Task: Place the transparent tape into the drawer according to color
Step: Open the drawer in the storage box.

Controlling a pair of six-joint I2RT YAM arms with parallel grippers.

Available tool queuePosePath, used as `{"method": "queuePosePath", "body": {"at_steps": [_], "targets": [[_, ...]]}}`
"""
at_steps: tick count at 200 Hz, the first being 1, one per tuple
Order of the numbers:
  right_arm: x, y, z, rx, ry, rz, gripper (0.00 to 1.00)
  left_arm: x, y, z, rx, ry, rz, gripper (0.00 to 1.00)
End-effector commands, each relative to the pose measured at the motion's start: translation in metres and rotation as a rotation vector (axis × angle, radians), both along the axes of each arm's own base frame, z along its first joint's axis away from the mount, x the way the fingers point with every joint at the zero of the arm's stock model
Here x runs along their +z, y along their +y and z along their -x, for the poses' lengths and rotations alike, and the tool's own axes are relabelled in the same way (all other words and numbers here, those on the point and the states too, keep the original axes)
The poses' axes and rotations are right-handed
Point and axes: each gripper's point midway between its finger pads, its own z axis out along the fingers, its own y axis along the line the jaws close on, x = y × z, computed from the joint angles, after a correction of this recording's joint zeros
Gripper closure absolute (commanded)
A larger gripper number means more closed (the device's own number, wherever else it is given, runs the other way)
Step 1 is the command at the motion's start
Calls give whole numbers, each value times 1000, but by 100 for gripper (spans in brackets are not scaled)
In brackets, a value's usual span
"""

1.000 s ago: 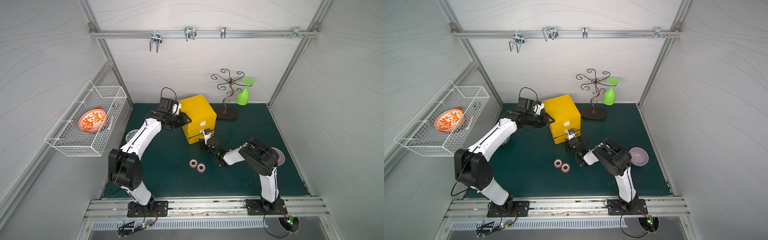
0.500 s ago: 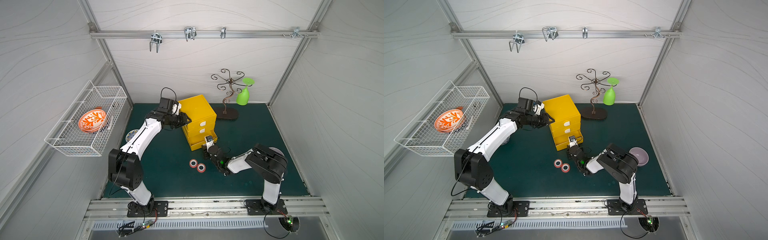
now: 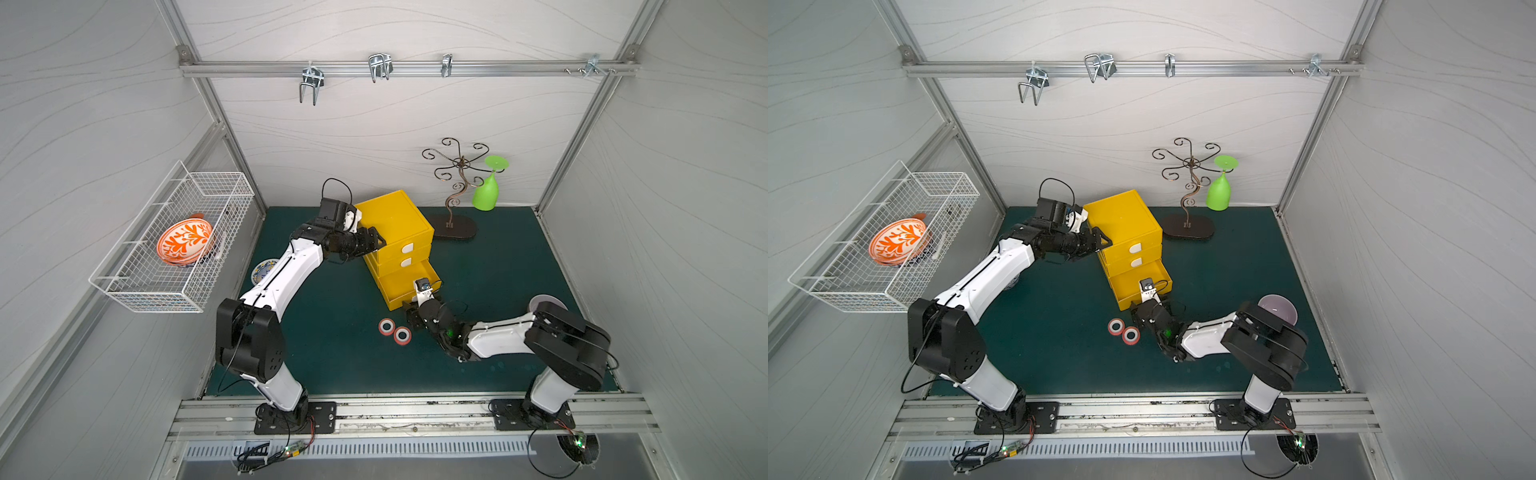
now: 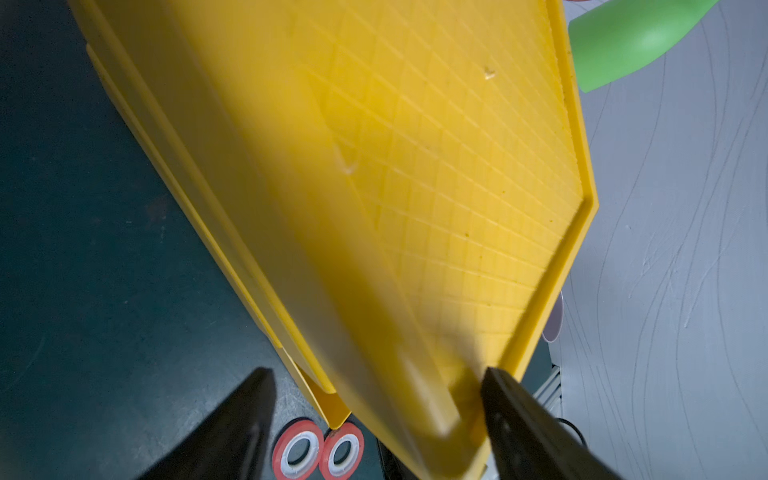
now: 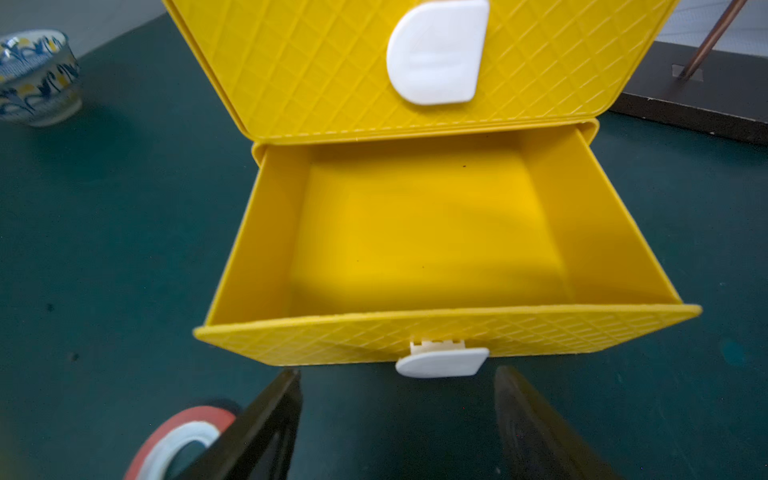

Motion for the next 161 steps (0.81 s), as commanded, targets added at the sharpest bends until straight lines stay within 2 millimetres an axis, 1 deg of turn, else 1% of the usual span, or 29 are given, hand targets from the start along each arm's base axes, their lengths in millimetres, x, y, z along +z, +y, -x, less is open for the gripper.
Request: {"method": "queuePosePath", "body": {"at_steps": [1,11,30,65,86,93,108,139,161], "targets": [[2,-9,17,25,86,21,13,20,1,12,-2,-57,23,6],[5,-11,23,35,120,19,9,27,3,17,6,-82,35,1],[8,-13,37,80,179,12,1,36,6,27,20,-125,54,0],[9,-15,59,142,283,5,1,48,18,40,62,-190,49,0],[10,-15,71,176,348,8,1,48,21,51,66,-177,52,0],[11,-14,75,187,371,14,1,44,21,55,64,-156,50,0],[9,-12,84,221,430,40,1,29,23,68,58,-102,41,0],[2,-7,99,253,568,97,1,-14,32,94,95,13,27,0],[-6,-3,108,262,661,139,8,-38,36,109,114,78,18,0]]}}
